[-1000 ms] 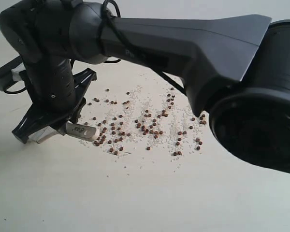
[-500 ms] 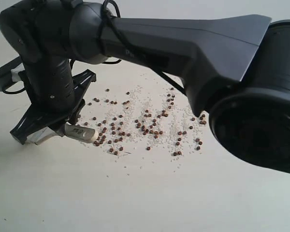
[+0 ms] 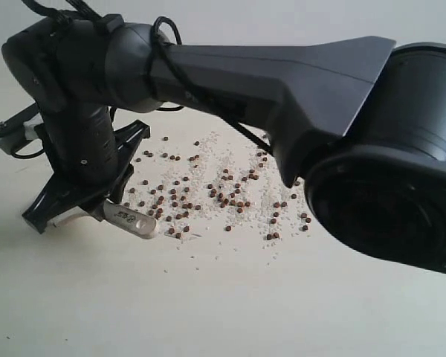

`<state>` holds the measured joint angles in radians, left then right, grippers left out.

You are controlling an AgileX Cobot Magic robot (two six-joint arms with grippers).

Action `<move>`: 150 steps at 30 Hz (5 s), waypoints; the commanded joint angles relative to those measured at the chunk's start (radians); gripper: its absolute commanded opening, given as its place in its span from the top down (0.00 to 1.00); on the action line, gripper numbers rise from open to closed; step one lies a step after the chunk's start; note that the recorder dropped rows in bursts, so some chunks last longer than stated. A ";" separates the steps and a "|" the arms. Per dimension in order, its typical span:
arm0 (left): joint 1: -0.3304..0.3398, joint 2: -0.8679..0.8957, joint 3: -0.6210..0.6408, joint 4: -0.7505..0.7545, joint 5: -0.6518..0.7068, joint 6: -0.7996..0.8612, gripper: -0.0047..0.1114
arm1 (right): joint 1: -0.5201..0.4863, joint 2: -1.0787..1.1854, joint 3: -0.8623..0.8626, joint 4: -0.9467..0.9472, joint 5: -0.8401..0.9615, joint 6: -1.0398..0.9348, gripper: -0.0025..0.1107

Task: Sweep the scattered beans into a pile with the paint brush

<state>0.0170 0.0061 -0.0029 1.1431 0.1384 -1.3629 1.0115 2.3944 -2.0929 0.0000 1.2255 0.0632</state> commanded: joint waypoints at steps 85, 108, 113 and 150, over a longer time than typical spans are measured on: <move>-0.005 -0.006 0.003 -0.003 0.006 -0.002 0.96 | -0.014 -0.158 0.003 -0.087 -0.004 -0.083 0.98; -0.005 -0.006 0.003 -0.003 0.006 -0.002 0.96 | -0.119 -0.461 0.419 -0.062 -0.004 -0.228 0.98; -0.005 -0.006 0.003 -0.001 0.006 -0.002 0.96 | -0.119 -0.463 0.441 -0.063 -0.004 -0.247 0.98; -0.008 0.769 -0.650 -0.492 -0.270 0.866 0.96 | -0.304 -0.463 0.441 -0.129 -0.004 -0.260 0.98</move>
<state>0.0170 0.6194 -0.5100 0.3946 -0.3207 -0.4490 0.7239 1.9446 -1.6539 -0.1450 1.2278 -0.1909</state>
